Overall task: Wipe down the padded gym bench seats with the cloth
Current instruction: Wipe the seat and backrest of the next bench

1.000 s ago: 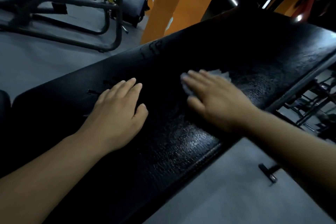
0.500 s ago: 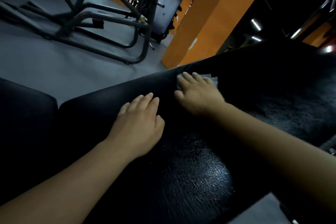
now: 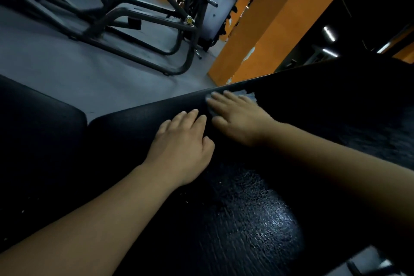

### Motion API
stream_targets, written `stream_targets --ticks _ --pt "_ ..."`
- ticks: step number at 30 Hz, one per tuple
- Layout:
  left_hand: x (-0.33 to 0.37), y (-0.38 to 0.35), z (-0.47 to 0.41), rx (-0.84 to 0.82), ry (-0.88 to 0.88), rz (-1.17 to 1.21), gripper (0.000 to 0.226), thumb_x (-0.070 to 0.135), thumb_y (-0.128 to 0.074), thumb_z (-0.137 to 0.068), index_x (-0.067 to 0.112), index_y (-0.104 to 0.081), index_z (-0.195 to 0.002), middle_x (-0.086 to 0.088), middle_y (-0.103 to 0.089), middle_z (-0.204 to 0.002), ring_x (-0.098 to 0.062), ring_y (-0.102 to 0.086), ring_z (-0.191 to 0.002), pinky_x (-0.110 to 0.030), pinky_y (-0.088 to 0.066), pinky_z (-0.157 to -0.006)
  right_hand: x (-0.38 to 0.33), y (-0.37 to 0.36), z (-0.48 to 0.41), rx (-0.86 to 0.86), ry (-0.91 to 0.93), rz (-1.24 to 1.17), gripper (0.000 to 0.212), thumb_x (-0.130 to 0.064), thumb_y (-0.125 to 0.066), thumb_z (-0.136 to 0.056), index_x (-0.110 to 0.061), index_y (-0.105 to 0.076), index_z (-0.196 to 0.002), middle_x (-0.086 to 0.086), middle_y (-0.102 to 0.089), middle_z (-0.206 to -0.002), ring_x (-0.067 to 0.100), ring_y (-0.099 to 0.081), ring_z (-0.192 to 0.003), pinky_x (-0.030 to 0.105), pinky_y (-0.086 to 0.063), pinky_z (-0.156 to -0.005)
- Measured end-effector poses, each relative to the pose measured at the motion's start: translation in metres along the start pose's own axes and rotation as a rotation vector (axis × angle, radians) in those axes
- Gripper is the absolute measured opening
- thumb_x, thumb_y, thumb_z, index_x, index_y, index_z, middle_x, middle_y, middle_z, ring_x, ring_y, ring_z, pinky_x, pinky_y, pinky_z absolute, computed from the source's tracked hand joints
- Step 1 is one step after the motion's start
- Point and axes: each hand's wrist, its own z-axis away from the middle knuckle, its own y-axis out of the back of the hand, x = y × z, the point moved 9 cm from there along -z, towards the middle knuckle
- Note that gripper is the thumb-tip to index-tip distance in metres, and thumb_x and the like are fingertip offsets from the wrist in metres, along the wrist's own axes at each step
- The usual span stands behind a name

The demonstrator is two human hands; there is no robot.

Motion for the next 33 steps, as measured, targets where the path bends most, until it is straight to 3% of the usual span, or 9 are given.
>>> stream_targets --ticks 2,7,9,14,19,23,26,30,33 --pt "-0.002 0.0 -0.003 0.004 0.005 -0.002 0.06 0.043 -0.026 -0.101 0.023 -0.018 -0.157 0.001 -0.011 -0.167 -0.017 -0.008 -0.153 -0.044 -0.012 -0.123 0.015 0.003 0.023 -0.021 0.083 -0.045 0.065 -0.053 -0.021 -0.098 -0.032 -0.014 -0.159 -0.008 -0.009 -0.167 0.014 -0.005 -0.153 0.039 -0.006 -0.125" --pt "-0.005 0.001 -0.01 0.012 0.005 0.02 0.059 0.043 -0.025 -0.102 0.023 -0.017 -0.158 0.002 -0.01 -0.167 -0.016 -0.006 -0.153 -0.044 -0.01 -0.124 0.12 0.02 -0.044 0.002 -0.398 0.066 0.053 -0.044 -0.022 -0.105 -0.02 -0.037 -0.149 0.007 -0.034 -0.158 0.027 -0.029 -0.145 0.048 -0.023 -0.116" --pt "-0.007 0.001 -0.012 0.023 0.015 0.014 0.059 0.042 -0.025 -0.101 0.022 -0.019 -0.157 0.002 -0.012 -0.166 -0.017 -0.008 -0.152 -0.044 -0.011 -0.124 0.08 0.015 -0.07 0.017 -0.324 0.064 0.051 -0.044 -0.022 -0.104 -0.022 -0.042 -0.145 0.005 -0.04 -0.155 0.026 -0.033 -0.142 0.048 -0.024 -0.114" --pt "-0.009 0.0 -0.017 0.05 0.035 -0.012 0.06 0.04 -0.027 -0.1 0.019 -0.022 -0.156 0.0 -0.016 -0.166 -0.018 -0.012 -0.152 -0.044 -0.013 -0.123 0.014 0.005 -0.014 0.038 0.074 -0.024 0.059 -0.052 -0.025 -0.103 -0.032 -0.019 -0.159 -0.006 -0.014 -0.167 0.016 -0.009 -0.153 0.04 -0.009 -0.123" --pt "-0.019 0.001 -0.019 0.033 0.076 0.001 0.059 0.04 -0.026 -0.101 0.018 -0.023 -0.156 -0.001 -0.014 -0.166 -0.019 -0.011 -0.152 -0.045 -0.014 -0.123 0.06 0.01 -0.069 0.044 -0.215 0.081 0.055 -0.048 -0.021 -0.102 -0.027 -0.036 -0.151 0.002 -0.034 -0.16 0.023 -0.029 -0.146 0.046 -0.023 -0.116" --pt "-0.03 0.005 -0.02 0.023 0.127 0.0 0.056 0.038 -0.027 -0.101 0.017 -0.027 -0.154 -0.002 -0.016 -0.165 -0.02 -0.013 -0.151 -0.045 -0.016 -0.122 -0.015 0.001 -0.041 0.033 -0.019 0.022 0.057 -0.047 -0.023 -0.105 -0.025 -0.023 -0.158 0.002 -0.019 -0.166 0.024 -0.014 -0.152 0.045 -0.014 -0.121" --pt "-0.036 0.005 -0.017 0.002 0.157 -0.002 0.057 0.036 -0.027 -0.101 0.017 -0.025 -0.155 -0.003 -0.015 -0.166 -0.02 -0.013 -0.152 -0.045 -0.015 -0.122 -0.019 -0.002 0.018 -0.012 0.141 -0.014 0.061 -0.055 -0.018 -0.102 -0.035 -0.01 -0.16 -0.009 -0.002 -0.167 0.014 0.001 -0.154 0.037 -0.003 -0.124" --pt "-0.034 0.004 -0.012 -0.013 0.14 0.013 0.057 0.035 -0.027 -0.101 0.017 -0.023 -0.155 -0.003 -0.013 -0.166 -0.021 -0.01 -0.152 -0.045 -0.013 -0.123 0.041 0.004 -0.011 -0.003 -0.095 0.053 0.057 -0.047 -0.022 -0.105 -0.03 -0.016 -0.159 -0.001 -0.012 -0.168 0.019 -0.009 -0.153 0.04 -0.011 -0.122" --pt "-0.036 0.006 -0.012 0.002 0.125 0.008 0.056 0.035 -0.028 -0.102 0.018 -0.026 -0.155 -0.003 -0.014 -0.166 -0.021 -0.012 -0.152 -0.045 -0.014 -0.122 0.02 0.005 -0.043 0.057 -0.166 0.087 0.057 -0.046 -0.022 -0.103 -0.026 -0.021 -0.157 0.003 -0.019 -0.166 0.025 -0.016 -0.151 0.046 -0.017 -0.119"
